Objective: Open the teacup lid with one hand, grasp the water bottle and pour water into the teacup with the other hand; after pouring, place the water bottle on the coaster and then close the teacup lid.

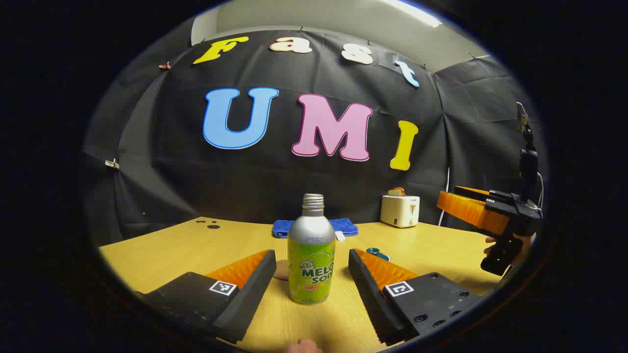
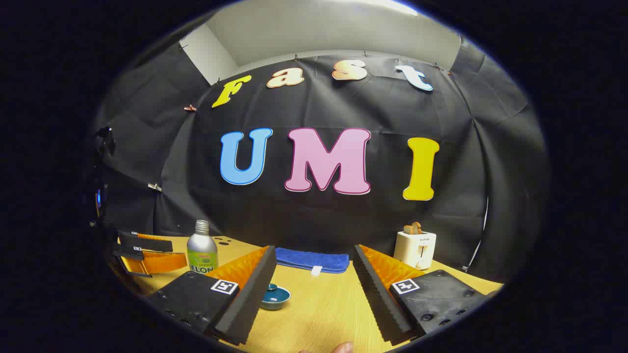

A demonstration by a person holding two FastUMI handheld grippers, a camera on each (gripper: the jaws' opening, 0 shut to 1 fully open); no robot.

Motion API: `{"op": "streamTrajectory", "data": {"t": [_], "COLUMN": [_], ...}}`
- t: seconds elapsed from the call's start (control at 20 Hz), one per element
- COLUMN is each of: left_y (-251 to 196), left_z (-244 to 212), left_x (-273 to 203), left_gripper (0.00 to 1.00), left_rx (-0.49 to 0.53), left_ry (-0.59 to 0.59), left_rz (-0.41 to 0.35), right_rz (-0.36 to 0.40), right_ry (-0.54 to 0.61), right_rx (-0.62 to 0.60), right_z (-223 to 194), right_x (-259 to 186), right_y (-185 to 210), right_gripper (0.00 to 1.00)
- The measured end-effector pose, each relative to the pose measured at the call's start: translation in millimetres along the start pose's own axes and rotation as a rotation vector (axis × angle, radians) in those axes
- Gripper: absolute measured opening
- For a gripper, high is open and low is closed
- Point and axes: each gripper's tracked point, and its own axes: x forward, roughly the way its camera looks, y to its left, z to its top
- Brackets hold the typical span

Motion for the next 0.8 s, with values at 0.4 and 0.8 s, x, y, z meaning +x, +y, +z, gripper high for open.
{"op": "streamTrajectory", "data": {"t": [0.4, 0.8], "left_y": [3.7, 5.2], "left_z": [-3.0, -4.9], "left_x": [1.1, 1.3], "left_gripper": [0.94, 0.94], "left_rx": [0.008, 0.012], "left_ry": [0.035, 0.041], "left_rz": [-0.004, -0.003], "right_rz": [0.010, 0.032], "right_ry": [0.026, 0.039], "right_rx": [0.010, 0.026], "right_z": [-7.8, -10.0], "right_x": [0.3, 5.1], "right_y": [0.7, 8.7], "right_gripper": [0.97, 0.97]}}
